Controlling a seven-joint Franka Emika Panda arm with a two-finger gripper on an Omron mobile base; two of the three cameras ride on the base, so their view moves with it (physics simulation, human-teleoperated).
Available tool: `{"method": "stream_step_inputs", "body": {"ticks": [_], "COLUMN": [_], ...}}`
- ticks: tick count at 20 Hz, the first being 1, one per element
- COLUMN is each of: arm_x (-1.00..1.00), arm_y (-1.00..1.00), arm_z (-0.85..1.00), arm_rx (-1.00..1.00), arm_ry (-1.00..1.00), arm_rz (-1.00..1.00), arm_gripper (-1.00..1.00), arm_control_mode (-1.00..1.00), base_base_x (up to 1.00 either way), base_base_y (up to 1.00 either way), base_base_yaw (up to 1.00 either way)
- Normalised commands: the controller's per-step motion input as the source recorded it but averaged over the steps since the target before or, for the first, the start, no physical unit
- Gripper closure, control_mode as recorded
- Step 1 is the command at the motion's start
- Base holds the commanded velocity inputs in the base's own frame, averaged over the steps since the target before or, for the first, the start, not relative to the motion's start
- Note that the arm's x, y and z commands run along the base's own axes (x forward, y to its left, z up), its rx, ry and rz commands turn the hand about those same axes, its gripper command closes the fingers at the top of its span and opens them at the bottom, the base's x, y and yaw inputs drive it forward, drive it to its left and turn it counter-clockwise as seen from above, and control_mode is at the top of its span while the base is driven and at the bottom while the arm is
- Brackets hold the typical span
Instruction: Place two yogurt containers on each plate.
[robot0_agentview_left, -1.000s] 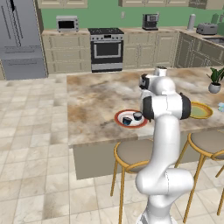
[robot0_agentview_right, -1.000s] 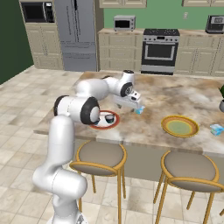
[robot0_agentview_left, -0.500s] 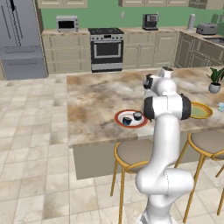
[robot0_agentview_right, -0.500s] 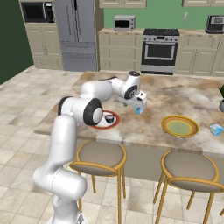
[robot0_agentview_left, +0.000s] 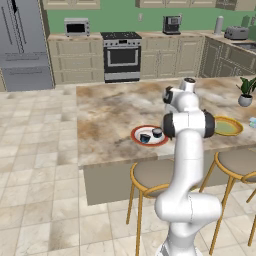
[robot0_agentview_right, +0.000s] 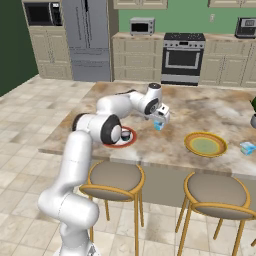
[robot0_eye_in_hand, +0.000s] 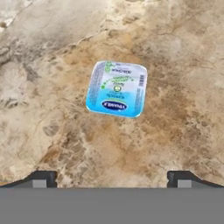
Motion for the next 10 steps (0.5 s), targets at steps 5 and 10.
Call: {"method": "stream_step_inputs", "body": {"ticks": [5, 10], "arm_x": [0.44, 0.54], "arm_y": [0.00, -0.09], "arm_z": [-0.11, -0.07], "arm_rx": [0.00, 0.00], "arm_ry": [0.01, 0.01], "arm_rz": [-0.06, -0.05], "arm_gripper": [-1.00, -1.00], "arm_control_mode": [-1.00, -1.00], "base_base_x": [0.00, 0.00], "base_base_y": [0.00, 0.00], "base_base_yaw": [0.00, 0.00]}}
